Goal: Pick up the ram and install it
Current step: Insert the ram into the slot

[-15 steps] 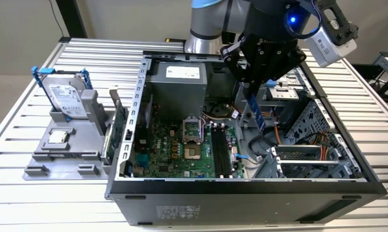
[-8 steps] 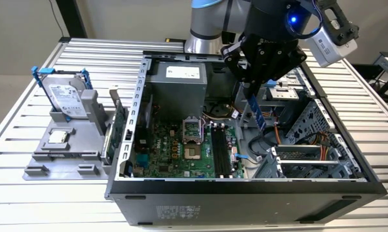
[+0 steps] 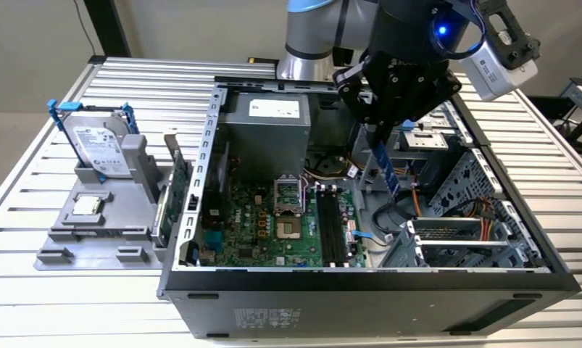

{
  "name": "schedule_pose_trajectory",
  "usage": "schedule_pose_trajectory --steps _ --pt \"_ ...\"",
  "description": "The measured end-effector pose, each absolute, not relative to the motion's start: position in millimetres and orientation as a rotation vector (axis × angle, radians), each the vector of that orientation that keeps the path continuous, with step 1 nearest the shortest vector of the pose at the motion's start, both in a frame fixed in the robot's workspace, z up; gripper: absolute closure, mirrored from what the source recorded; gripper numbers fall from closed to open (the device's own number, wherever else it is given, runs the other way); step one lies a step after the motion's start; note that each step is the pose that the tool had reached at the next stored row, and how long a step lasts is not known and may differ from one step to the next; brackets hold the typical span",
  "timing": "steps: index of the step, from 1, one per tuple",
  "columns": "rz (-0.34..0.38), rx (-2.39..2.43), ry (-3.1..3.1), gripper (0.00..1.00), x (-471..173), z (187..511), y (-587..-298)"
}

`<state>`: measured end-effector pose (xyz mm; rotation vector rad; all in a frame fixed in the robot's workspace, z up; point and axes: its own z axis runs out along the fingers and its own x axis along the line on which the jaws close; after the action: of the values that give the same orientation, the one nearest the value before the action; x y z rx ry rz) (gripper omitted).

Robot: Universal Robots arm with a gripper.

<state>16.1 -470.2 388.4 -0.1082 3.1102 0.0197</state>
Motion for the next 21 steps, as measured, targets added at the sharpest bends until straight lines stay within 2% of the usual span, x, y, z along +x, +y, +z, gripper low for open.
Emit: schedule_pose_trajectory --steps 21 --pt "0.019 -0.084 3.112 1.00 22.7 379.9 -470.2"
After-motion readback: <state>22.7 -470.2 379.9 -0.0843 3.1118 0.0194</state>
